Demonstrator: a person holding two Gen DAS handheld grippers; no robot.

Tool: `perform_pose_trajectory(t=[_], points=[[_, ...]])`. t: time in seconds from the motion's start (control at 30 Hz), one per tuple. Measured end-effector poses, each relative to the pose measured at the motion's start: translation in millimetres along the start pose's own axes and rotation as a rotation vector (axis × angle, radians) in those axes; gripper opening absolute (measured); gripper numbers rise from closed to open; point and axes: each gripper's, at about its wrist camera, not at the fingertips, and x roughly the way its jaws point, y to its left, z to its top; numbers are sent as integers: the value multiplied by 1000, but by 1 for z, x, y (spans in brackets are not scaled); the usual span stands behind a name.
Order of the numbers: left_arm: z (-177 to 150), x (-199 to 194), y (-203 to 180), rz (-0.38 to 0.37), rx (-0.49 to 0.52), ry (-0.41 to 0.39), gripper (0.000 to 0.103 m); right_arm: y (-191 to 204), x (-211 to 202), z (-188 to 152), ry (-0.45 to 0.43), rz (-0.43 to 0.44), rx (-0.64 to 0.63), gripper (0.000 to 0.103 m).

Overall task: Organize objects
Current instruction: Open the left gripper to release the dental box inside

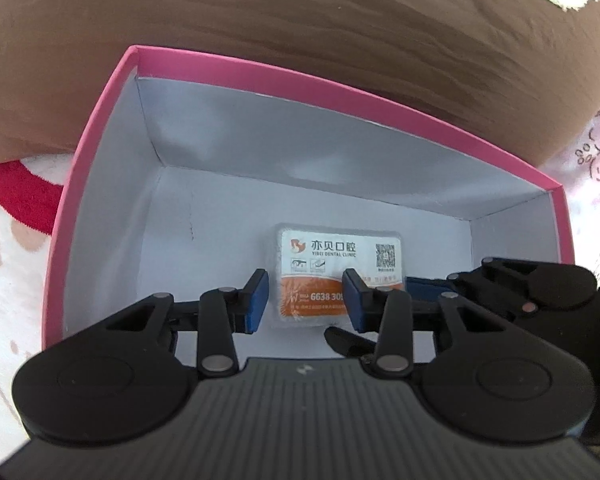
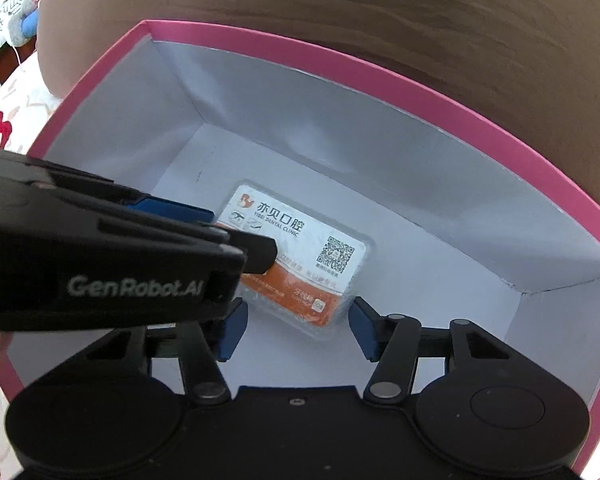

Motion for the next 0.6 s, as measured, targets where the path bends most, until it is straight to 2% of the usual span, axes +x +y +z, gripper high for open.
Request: perform_pose_trajectory(t=[0.13, 0.33, 0.4, 0.47, 0.6], points=[[2, 2, -1, 13, -17, -24, 37, 3, -3, 0, 3, -9, 11, 55], [7, 3, -4, 30, -14, -3, 37, 4, -15, -5, 27, 14, -22, 52], [6, -3, -7, 67, 15, -34, 40, 8, -27, -9, -3, -20, -66, 56], [6, -12, -10, 77, 42, -57, 41, 10, -42, -15, -36, -13, -83, 62], [-5, -37, -9, 72, 90, -78, 44, 11, -75, -31, -125, 18, -36, 63]])
